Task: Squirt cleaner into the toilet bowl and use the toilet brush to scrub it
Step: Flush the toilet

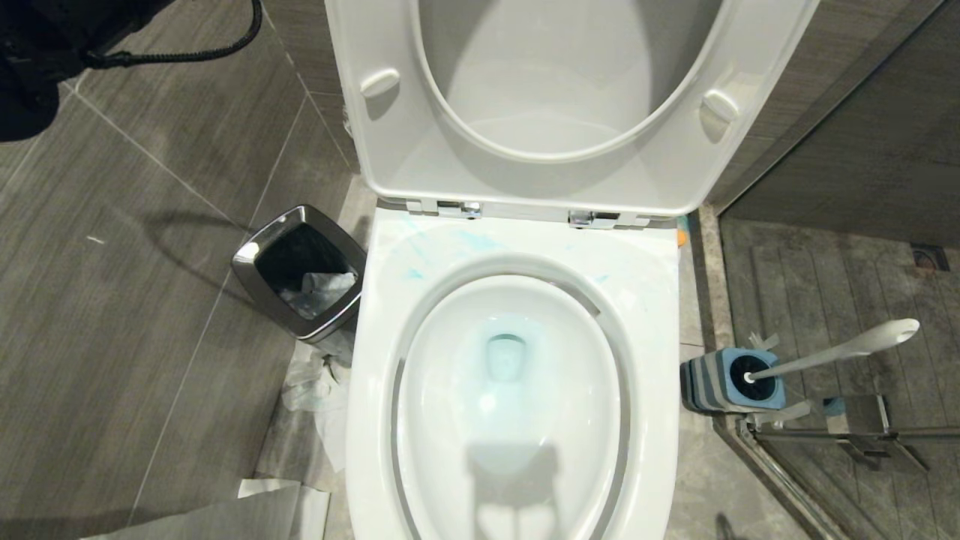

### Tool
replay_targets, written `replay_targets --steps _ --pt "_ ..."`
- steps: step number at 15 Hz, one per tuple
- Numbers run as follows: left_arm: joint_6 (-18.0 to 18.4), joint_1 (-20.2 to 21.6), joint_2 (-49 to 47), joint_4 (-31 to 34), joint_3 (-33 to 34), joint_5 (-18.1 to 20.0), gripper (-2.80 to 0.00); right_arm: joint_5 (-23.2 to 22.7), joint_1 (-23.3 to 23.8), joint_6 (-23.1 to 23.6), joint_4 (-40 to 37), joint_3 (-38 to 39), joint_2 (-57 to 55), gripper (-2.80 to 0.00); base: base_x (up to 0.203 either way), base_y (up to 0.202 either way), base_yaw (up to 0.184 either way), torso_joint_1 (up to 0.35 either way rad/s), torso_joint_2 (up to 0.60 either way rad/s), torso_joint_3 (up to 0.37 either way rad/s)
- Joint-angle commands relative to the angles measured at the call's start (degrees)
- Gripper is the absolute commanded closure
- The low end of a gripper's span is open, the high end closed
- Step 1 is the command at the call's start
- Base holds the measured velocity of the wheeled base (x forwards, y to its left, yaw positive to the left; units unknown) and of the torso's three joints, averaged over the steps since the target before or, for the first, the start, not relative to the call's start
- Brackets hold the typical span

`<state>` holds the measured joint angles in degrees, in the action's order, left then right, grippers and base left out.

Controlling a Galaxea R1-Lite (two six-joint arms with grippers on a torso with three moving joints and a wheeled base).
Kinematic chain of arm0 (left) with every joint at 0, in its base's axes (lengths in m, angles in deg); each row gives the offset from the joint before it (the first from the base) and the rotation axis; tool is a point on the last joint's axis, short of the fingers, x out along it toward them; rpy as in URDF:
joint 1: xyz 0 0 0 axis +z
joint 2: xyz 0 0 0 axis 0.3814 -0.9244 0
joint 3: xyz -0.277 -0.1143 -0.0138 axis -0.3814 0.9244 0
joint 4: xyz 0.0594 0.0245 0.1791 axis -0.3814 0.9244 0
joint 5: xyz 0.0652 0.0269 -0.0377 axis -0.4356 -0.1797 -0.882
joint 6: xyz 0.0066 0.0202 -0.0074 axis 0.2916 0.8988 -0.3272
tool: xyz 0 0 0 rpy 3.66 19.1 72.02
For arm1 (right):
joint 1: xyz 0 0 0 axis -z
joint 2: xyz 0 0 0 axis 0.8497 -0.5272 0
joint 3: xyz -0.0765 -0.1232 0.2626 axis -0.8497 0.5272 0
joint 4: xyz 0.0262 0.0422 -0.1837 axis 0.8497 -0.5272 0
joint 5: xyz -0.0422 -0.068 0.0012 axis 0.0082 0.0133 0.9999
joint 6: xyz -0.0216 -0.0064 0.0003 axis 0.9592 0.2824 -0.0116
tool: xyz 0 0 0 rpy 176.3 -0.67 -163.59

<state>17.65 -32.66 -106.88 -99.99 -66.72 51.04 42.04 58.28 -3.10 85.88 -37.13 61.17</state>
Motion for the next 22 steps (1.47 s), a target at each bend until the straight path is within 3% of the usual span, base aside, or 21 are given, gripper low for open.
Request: replay_targets --steps 1,5,15,22 --pt "-0.41 -0.80 1.05 -0.46 -0.12 -0.14 0.00 0.00 -0.01 0.03 0.03 1.47 -0.08 0.00 0.000 0.000 0.000 0.000 0.00 0.000" --pt "-1.50 -1.85 1.65 -6.95 -0.12 -0.43 0.00 0.00 -0.01 0.03 0.03 1.41 -0.07 0.00 0.000 0.000 0.000 0.000 0.00 0.000" --pt "-1.33 -7.98 2.10 -6.91 0.14 -0.51 0.00 0.00 -0.01 0.03 0.03 1.41 -0.07 0.00 0.000 0.000 0.000 0.000 0.00 0.000" --pt "-0.98 -9.66 1.86 -7.09 2.37 -0.63 0.00 0.00 -0.01 0.03 0.03 1.47 -0.07 0.00 0.000 0.000 0.000 0.000 0.00 0.000"
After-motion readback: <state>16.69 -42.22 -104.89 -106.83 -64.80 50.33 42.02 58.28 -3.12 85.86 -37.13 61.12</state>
